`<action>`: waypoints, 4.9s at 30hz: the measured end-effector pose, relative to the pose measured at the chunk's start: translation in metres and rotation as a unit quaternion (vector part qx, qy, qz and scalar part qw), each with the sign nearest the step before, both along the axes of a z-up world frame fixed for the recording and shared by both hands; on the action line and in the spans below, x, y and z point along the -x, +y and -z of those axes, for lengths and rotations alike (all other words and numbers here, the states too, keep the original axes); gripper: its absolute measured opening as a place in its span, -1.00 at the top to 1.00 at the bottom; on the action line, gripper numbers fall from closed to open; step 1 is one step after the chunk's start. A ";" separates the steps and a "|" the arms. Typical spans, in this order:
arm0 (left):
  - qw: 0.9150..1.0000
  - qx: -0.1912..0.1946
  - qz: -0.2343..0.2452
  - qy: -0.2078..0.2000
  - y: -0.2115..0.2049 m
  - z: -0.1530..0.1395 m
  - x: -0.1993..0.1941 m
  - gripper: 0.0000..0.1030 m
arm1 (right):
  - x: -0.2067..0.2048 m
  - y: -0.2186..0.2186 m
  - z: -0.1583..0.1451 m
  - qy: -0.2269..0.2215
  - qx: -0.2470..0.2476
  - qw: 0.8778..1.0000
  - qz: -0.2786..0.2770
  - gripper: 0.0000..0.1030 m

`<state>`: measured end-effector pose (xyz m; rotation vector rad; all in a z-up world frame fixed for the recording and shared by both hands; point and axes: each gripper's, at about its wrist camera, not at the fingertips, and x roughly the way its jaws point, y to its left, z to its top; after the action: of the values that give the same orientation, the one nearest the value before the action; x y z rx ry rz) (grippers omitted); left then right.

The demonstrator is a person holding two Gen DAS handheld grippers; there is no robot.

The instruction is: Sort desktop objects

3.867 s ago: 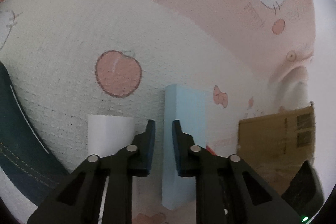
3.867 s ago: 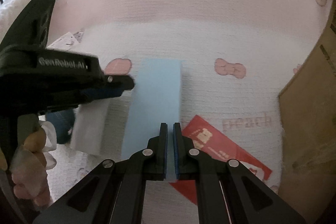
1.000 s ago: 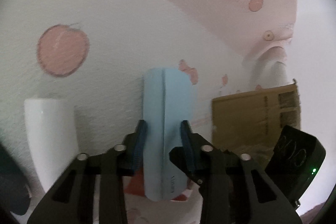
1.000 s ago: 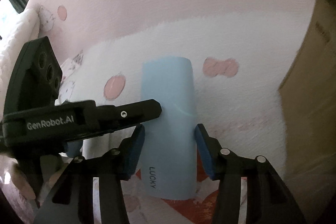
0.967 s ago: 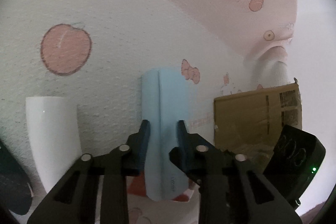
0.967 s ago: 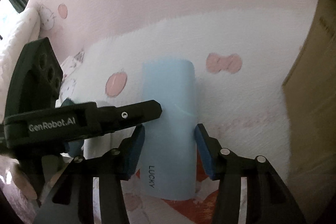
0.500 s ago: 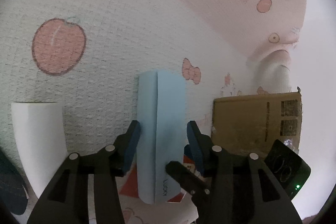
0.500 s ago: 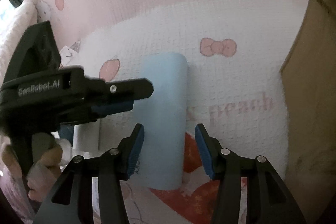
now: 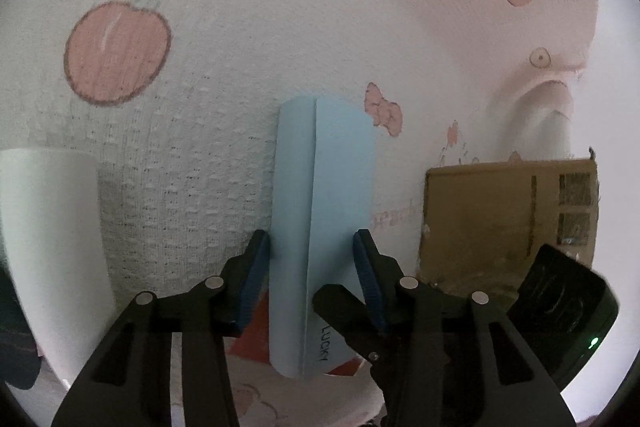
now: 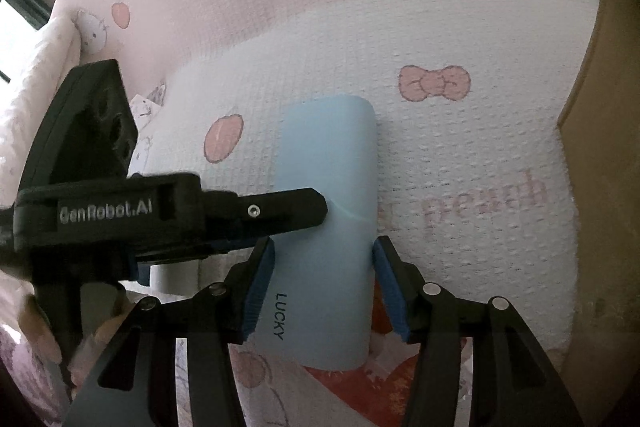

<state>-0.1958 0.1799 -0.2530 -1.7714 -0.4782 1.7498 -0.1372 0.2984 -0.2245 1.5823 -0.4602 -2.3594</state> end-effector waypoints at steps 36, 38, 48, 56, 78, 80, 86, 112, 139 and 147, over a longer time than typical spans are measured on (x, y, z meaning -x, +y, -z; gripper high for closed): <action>0.959 -0.182 0.022 0.218 0.027 -0.223 -0.081 0.10 | -0.112 0.015 -0.228 0.277 -0.133 0.951 0.034 0.06; 0.959 -0.182 0.030 0.217 0.034 -0.223 -0.084 0.10 | -0.114 0.023 -0.233 0.277 -0.136 0.951 0.039 0.06; 0.956 -0.180 0.095 0.210 0.102 -0.231 -0.095 0.10 | -0.131 0.090 -0.242 0.257 -0.124 0.956 0.066 0.06; 0.962 -0.164 0.134 0.171 0.160 -0.222 -0.108 0.10 | -0.134 0.150 -0.240 0.220 -0.107 0.965 0.091 0.06; 0.980 0.015 0.179 0.091 0.210 -0.170 -0.127 0.08 | -0.097 0.190 -0.168 0.022 -0.071 0.997 -0.002 0.06; 0.981 0.008 0.176 0.081 0.208 -0.168 -0.125 0.07 | -0.094 0.190 -0.165 0.013 -0.052 0.999 -0.010 0.06; 0.980 -0.005 0.178 0.089 0.205 -0.171 -0.130 0.07 | -0.093 0.185 -0.165 0.015 -0.076 0.997 -0.008 0.06; 0.973 -0.112 0.138 0.151 0.161 -0.199 -0.083 -0.08 | -0.065 0.191 -0.162 -0.022 -0.056 0.995 0.080 0.04; 0.961 -0.160 0.122 0.187 0.131 -0.176 -0.032 0.02 | 0.011 0.177 -0.116 -0.092 -0.071 0.987 0.114 0.32; 0.960 -0.160 0.142 0.182 0.127 -0.181 -0.049 0.02 | -0.039 0.174 -0.131 -0.104 -0.056 0.988 0.098 0.32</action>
<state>-0.1470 0.3067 -0.0721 -1.1939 -0.3102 1.6374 -0.0979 0.4724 -0.0932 1.9270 -0.5602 -2.4089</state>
